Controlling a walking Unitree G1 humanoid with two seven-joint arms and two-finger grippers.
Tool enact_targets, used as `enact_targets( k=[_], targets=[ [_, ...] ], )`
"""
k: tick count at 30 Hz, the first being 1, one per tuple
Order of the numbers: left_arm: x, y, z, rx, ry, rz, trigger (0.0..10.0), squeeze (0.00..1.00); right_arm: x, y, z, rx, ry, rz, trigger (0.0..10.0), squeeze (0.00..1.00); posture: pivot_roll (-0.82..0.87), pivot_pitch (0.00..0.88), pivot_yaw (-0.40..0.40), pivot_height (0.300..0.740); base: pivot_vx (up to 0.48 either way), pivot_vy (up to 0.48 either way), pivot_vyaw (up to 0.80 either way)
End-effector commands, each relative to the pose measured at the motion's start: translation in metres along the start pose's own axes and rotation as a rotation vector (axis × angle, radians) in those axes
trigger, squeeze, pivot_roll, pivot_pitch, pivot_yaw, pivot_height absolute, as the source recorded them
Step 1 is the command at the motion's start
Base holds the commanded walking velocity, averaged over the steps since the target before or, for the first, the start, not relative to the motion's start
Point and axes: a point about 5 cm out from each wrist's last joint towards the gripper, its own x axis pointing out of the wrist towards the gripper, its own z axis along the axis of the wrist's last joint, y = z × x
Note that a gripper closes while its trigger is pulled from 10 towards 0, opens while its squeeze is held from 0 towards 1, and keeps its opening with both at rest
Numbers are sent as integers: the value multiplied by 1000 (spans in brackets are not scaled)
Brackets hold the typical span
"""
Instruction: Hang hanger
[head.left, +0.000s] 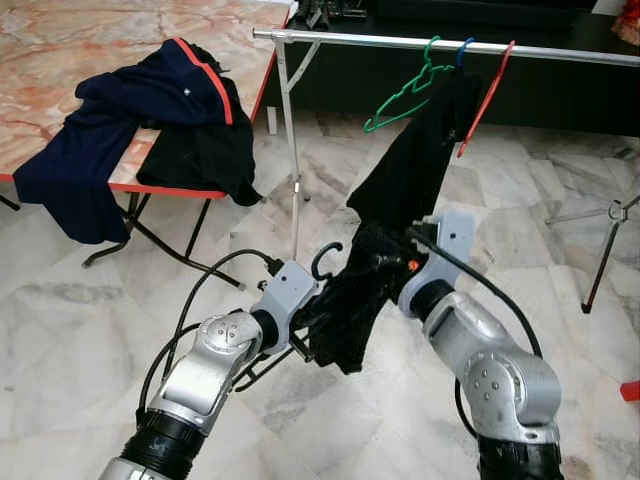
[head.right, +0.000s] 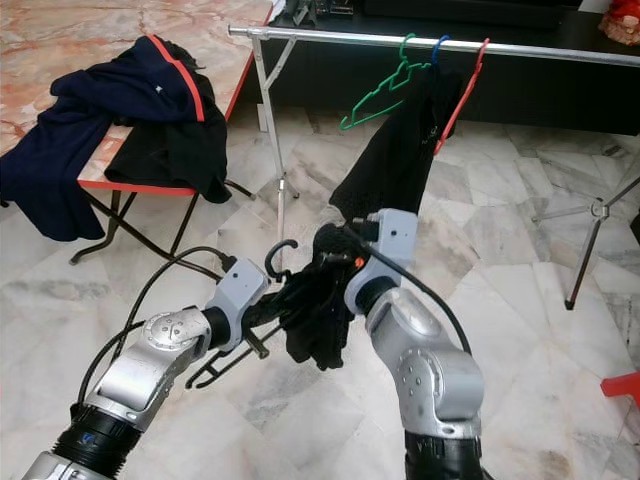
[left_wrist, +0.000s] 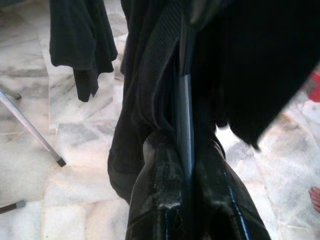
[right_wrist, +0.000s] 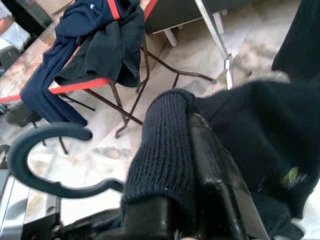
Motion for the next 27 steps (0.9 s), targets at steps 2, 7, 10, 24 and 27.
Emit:
enact_targets(
  k=[2,7,10,24,27],
  targets=[
    [0,3,8,-7,-58,15,10000,0,-14,-29,-4,91,-19,-204,10000,0,16,217,-35,740,0,0,0],
    [0,3,7,-14,-58,12,10000,0,-19,-32,-2,50,-33,-168,10000,0,10,219,-30,740,0,0,0],
    [0,3,7,-15,-59,11,10000,0,-18,-21,0,35,-35,-91,10000,0,8,218,-30,740,0,0,0],
    [-1,-2,7,-23,-63,-29,10000,0,-27,42,0,-275,10,410,10000,0,8,208,-27,740,0,0,0],
    [0,-3,7,-23,-64,-33,10000,0,-35,53,-4,-315,23,510,10000,0,6,207,-25,740,0,0,0]
  ],
)
